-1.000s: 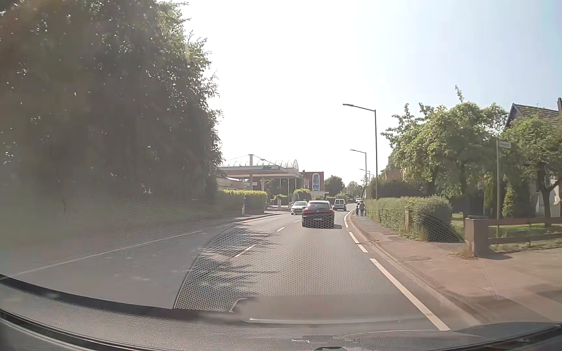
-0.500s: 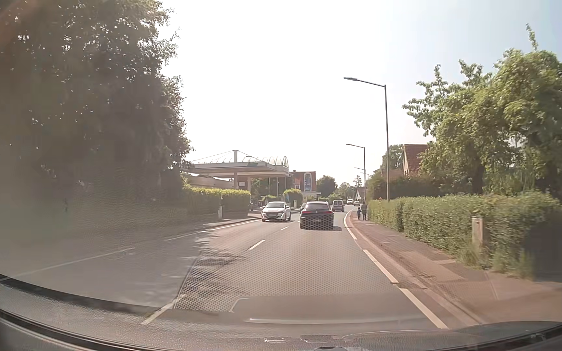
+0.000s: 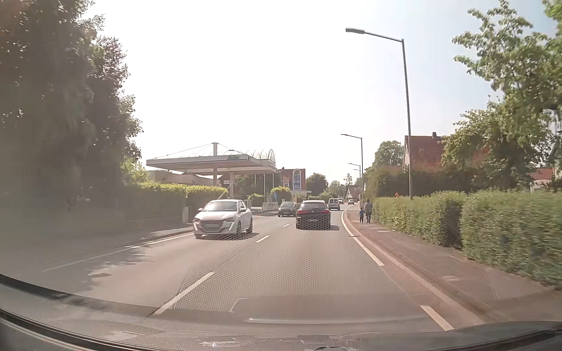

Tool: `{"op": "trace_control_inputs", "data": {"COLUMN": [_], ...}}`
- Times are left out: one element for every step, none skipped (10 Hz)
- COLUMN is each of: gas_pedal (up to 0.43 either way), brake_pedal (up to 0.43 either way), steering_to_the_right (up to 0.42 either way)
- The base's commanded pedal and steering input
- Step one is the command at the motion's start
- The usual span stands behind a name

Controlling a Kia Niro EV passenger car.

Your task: Follow the waypoints while adhering to traffic rules and regulations

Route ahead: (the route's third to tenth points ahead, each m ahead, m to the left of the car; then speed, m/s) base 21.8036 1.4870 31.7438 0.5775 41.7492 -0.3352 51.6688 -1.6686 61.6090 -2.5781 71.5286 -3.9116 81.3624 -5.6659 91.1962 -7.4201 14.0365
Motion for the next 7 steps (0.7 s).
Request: {"op": "trace_control_inputs", "data": {"gas_pedal": [0.15, 0.15, 0.13, 0.11, 0.087, 0.087, 0.079], "brake_pedal": [0.0, 0.0, 0.0, 0.0, 0.0, 0.0, 0.0], "steering_to_the_right": [0.018, 0.016, 0.014, 0.012, 0.011, 0.011, 0.011]}}
